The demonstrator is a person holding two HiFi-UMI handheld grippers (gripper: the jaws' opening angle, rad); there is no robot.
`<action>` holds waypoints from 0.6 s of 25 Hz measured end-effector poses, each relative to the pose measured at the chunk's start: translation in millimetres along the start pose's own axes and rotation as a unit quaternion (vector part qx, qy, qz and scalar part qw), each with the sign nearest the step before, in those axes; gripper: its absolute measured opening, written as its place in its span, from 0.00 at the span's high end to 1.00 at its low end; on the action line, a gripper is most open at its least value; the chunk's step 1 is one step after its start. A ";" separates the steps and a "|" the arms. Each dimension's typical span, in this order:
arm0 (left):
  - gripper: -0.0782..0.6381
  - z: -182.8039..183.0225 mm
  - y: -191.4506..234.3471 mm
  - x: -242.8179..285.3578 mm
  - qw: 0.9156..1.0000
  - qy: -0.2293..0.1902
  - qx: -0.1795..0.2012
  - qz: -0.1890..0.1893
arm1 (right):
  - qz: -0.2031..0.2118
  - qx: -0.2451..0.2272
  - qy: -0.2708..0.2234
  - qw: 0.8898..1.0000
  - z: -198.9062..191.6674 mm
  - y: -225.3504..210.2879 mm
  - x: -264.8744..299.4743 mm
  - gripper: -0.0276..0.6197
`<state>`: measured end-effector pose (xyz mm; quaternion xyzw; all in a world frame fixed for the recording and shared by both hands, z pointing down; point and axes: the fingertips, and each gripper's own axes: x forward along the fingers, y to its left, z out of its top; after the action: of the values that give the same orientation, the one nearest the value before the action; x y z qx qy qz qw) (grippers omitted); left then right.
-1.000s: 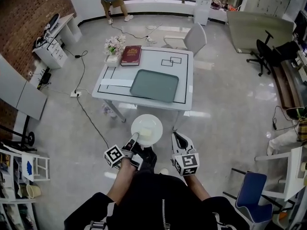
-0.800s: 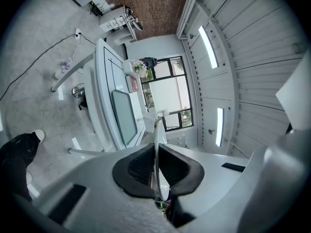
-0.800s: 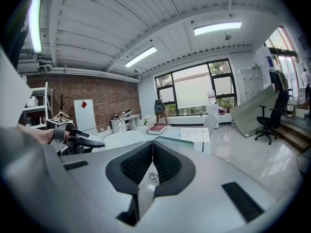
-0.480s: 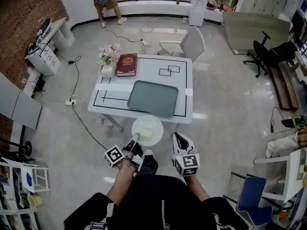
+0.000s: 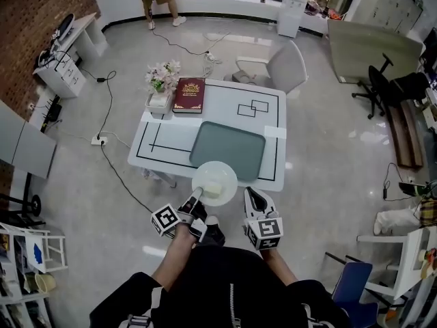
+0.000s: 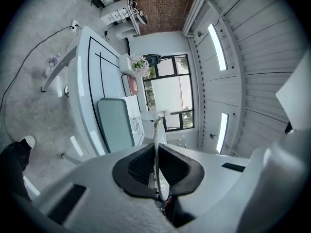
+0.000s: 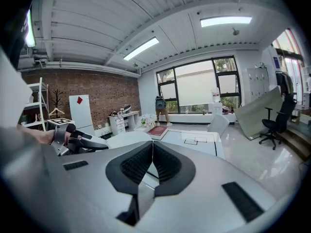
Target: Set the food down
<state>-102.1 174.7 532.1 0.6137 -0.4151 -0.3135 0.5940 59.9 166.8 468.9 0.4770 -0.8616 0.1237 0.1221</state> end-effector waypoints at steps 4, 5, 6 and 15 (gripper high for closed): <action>0.87 22.7 6.6 11.5 1.000 0.005 -0.005 0.008 | 0.000 -0.006 0.007 1.000 17.0 3.9 32.3 0.94; 0.87 28.4 8.5 15.3 1.000 0.006 -0.007 0.009 | 0.002 -0.008 0.007 1.000 19.0 4.3 40.6 0.94; 0.87 34.1 10.7 19.0 1.000 0.006 -0.011 0.010 | 0.003 -0.009 0.008 1.000 20.7 4.4 48.5 0.94; 0.87 87.3 30.1 46.1 1.000 0.012 -0.021 0.014 | -0.001 -0.009 0.020 1.000 29.1 11.5 112.2 0.94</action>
<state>-161.8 94.6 558.4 0.5989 -0.4095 -0.3065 0.6162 -10.5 74.3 477.3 0.4745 -0.8594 0.1251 0.1436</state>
